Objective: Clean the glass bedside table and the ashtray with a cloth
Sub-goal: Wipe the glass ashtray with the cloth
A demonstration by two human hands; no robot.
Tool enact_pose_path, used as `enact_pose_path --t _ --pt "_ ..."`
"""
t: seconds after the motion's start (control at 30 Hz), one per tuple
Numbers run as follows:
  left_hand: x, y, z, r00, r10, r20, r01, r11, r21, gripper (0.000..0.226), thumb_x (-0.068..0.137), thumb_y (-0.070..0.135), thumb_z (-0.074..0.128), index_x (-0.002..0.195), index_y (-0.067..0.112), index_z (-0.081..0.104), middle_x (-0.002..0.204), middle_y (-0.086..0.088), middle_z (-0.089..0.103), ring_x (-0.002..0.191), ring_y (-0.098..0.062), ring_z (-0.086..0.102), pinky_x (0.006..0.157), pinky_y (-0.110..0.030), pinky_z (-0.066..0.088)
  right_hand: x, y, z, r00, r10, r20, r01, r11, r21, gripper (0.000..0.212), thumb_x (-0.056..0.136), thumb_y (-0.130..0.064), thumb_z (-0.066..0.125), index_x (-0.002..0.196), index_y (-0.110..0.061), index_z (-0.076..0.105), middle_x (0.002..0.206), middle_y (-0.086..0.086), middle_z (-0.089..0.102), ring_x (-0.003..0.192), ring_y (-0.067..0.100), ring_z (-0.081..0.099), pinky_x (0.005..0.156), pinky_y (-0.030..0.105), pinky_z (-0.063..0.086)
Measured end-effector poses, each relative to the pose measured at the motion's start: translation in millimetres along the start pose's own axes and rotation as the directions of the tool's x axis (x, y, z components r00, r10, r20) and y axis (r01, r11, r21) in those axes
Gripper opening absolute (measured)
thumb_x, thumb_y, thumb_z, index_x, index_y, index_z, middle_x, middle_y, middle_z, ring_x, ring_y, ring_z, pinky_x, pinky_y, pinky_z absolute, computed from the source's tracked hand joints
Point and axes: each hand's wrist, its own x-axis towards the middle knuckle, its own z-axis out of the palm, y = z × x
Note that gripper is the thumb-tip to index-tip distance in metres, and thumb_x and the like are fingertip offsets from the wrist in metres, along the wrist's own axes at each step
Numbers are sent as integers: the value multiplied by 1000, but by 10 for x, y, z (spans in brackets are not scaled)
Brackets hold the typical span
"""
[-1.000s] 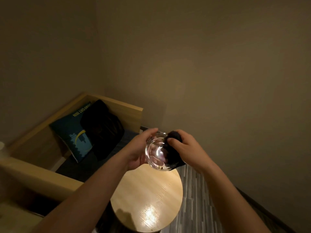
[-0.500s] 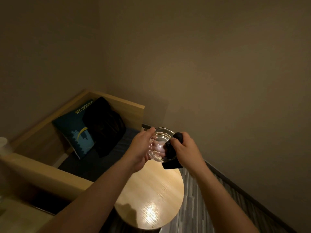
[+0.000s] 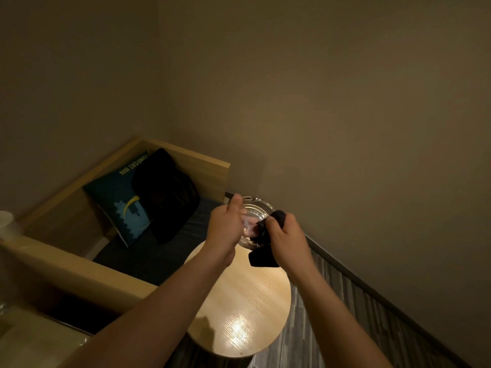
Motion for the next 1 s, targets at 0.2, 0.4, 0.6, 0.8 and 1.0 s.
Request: enact_pose_path --t 0.2,0.4,0.6,0.8,1.0 --pt "-112 -107 -148 910 -229 346 367 833 -414 44 101 38 57 127 4 69 122 -21 74 104 -32 73 93 -44 57 18 64 -58 999 23 48 -21 999 -43 24 103 -39 50 116 -19 52 100 1 64 87 17 64 75 37 55" --pt "-141 -180 -147 842 -204 500 430 813 -392 50 106 43 46 125 5 72 125 -20 73 106 -32 74 100 -53 53 32 125 -150 954 -298 -23 268 886 -380 30 105 -39 46 128 -22 51 115 1 48 108 18 48 87 33 45" --pt "-146 -163 -159 799 -199 568 480 779 -403 52 103 50 48 126 12 74 134 -23 68 129 -40 60 103 -56 51 -67 -81 -266 824 -519 229 551 639 -536 58 94 -61 43 146 -36 36 126 -9 37 114 11 35 96 31 41" --pt "-158 -144 -228 786 -218 579 490 791 -367 56 103 55 48 133 13 69 134 -23 68 127 -42 61 105 -54 50 -49 -158 -410 771 -494 402 637 596 -489 51 95 -56 56 140 -32 47 131 -9 48 116 10 41 98 33 47" --pt "-187 -185 -270 788 -199 582 475 798 -371 52 104 52 46 130 15 72 136 -23 66 127 -41 64 109 -57 48 20 -108 -400 688 -524 501 722 565 -399 34 95 -21 69 129 -22 68 128 -3 58 114 15 56 90 19 50"
